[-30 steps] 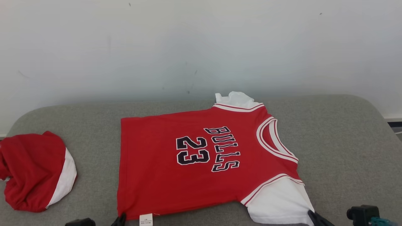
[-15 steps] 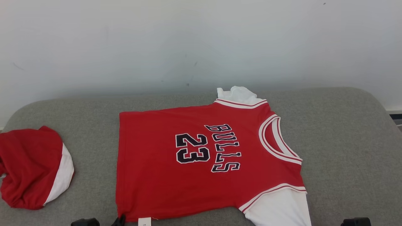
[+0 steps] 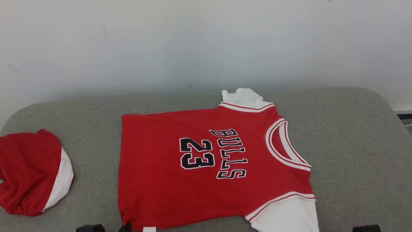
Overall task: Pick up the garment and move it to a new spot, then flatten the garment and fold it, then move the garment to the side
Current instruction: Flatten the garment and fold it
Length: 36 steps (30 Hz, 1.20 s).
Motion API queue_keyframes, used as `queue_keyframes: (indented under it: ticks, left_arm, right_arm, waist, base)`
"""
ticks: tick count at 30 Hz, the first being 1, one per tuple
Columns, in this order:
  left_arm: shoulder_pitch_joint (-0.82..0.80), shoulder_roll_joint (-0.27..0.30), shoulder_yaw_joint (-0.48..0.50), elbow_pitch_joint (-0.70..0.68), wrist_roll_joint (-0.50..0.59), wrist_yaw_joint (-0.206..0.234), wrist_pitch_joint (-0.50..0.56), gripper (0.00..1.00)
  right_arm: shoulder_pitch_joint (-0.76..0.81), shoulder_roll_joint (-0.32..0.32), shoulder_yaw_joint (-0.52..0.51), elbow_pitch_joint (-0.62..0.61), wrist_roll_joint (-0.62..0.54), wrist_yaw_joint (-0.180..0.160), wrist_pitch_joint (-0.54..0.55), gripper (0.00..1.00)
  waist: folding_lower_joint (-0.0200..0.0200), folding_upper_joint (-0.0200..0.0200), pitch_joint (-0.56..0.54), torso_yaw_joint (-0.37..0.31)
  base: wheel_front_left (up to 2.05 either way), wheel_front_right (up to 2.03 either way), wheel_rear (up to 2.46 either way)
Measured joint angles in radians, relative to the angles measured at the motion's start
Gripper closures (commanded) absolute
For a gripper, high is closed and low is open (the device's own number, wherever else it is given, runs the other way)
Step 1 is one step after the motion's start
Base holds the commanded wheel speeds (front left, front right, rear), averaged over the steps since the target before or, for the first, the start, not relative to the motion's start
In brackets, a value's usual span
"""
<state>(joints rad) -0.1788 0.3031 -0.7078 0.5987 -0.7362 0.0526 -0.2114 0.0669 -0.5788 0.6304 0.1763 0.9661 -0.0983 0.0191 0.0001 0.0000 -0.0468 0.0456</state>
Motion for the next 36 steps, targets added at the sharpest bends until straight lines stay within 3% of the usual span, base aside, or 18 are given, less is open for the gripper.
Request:
queue_keyframes:
  ticks: [1,2,3,18,26,36]
  left_arm:
    - [0.0,-0.002,0.0,0.002,0.0,0.0,0.001,0.9]
    - [0.0,-0.003,0.0,0.004,0.0,0.001,0.002,0.41]
    - [0.0,-0.004,0.0,0.006,0.0,0.002,0.004,0.0]
    - [0.021,0.023,0.072,-0.069,-0.01,0.044,-0.024,0.0]
    - [0.049,0.033,0.157,-0.142,0.018,0.063,-0.037,0.0]
    - [0.121,0.06,0.298,-0.285,0.054,0.072,-0.038,0.0]
  right_arm:
    - [0.0,0.0,0.001,-0.001,-0.002,0.0,0.001,0.75]
    - [-0.001,0.0,0.002,-0.001,-0.003,-0.003,0.007,0.06]
    - [0.0,0.0,0.0,-0.002,-0.002,-0.008,0.008,0.0]
    - [0.0,-0.008,-0.14,-0.073,0.012,-0.018,-0.131,0.0]
    - [-0.025,0.01,-0.166,-0.119,-0.067,-0.021,-0.246,0.0]
    - [-0.04,0.023,-0.247,-0.158,-0.181,-0.026,-0.267,0.0]
  waist:
    - [0.0,0.0,0.001,0.001]
    - [0.0,0.0,0.002,0.002]
    - [0.0,0.0,0.003,0.003]
    - [0.0,0.0,0.002,0.013]
    - [0.0,0.0,-0.006,0.014]
    - [0.0,0.0001,-0.004,0.004]
  base:
    - [0.0,0.0,0.0]
    - [0.0,0.0,0.0]
    - [0.0,0.0,0.0]
    - [0.0,0.0,0.0]
    - [0.0,0.0,0.0]
    - [0.0,0.0,0.0]
